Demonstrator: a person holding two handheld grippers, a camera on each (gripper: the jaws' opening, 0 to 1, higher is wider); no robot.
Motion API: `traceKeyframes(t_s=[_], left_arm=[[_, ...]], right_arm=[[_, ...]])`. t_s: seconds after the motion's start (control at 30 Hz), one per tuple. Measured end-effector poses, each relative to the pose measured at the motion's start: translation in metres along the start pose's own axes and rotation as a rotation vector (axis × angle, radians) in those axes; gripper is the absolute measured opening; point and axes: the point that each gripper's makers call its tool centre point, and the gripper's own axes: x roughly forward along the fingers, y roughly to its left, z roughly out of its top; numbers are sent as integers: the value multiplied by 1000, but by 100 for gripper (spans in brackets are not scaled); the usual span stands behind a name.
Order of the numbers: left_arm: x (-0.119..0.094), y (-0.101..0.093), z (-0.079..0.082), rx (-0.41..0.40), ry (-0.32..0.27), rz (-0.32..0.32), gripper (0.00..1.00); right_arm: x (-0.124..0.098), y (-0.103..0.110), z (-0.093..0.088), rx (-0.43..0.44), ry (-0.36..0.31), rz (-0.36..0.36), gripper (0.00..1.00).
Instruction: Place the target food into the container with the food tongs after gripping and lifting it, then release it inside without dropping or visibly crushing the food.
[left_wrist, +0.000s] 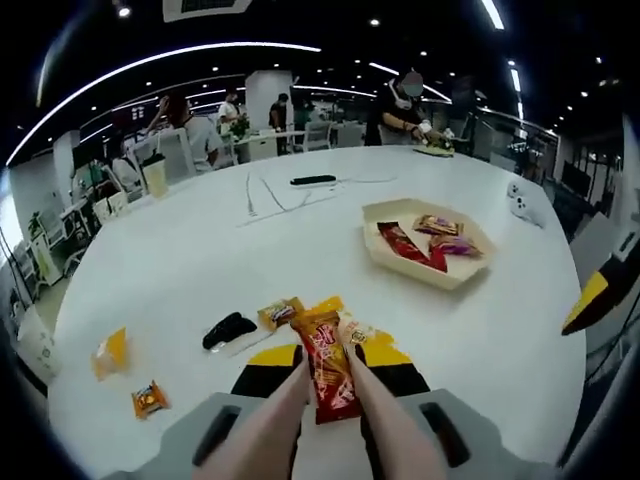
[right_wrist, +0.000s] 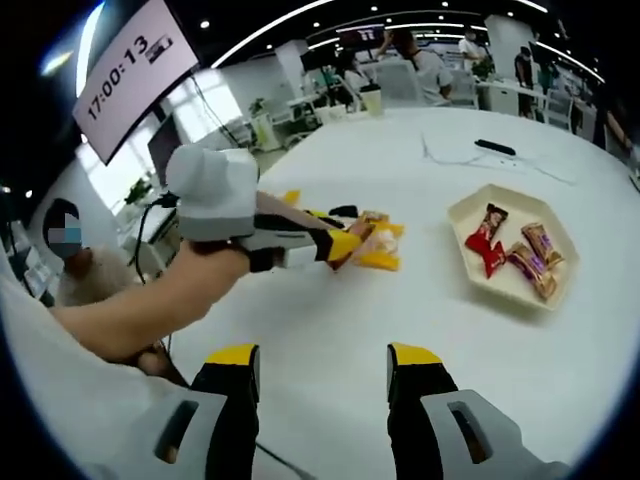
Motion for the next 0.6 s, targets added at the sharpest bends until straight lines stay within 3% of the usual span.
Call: traceKeyframes(t_s=[0.4,0.6], left_arm=[[-11,-18,27,57,-52,-38,18],[-16,-22,39,42,-78,-56,18]], right_arm=[[-3,-3,5,42,-50,-1,51],[-8,-9,3,64,-68,-11,51]])
